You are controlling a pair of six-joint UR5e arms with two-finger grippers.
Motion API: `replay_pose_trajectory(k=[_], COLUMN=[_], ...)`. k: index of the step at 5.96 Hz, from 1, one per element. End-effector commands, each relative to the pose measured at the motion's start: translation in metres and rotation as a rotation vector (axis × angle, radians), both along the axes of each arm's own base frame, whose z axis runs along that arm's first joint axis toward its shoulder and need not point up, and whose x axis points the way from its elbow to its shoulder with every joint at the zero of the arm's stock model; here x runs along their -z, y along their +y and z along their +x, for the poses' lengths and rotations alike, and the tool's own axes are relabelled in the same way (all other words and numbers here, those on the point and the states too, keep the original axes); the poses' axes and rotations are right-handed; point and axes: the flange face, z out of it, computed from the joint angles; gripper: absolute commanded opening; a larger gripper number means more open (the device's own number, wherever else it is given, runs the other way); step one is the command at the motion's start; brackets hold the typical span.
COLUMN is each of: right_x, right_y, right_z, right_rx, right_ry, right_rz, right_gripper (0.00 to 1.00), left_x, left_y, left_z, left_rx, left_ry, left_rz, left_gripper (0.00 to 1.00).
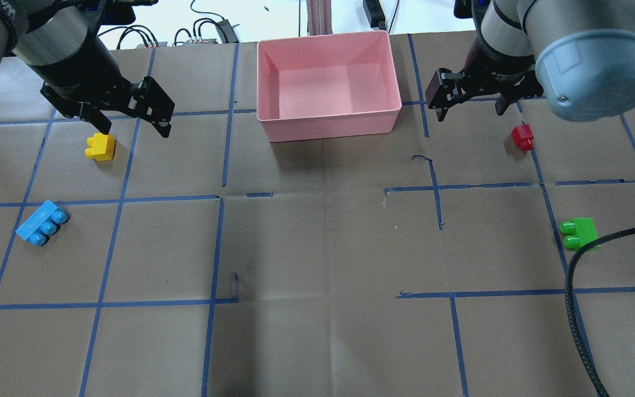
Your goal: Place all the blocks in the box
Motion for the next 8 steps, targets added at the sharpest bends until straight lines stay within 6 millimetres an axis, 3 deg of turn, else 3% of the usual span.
replay_pose_trajectory(k=[1,7,8], right_x=[0.000,0.003,0.003], right_y=[0.000,-0.001,-0.003], right_z=[0.000,-0.001,-0.008], right_rx=[0.000,-0.013,-0.017], right_ry=[0.000,0.003,0.003], right_rz=[0.001,0.006,0.008], right_gripper=[1.00,1.00,1.00], left_x=[0.001,-0.004,-0.008], left_y=[0.000,0.002,-0.002], left_z=[0.000,0.004,0.037], left_rx=[0.000,-0.008,-0.021], left_ry=[0.000,0.001,-0.002], left_rz=[0.005,-0.004,-0.015], left_gripper=[0.99,0.99,0.99])
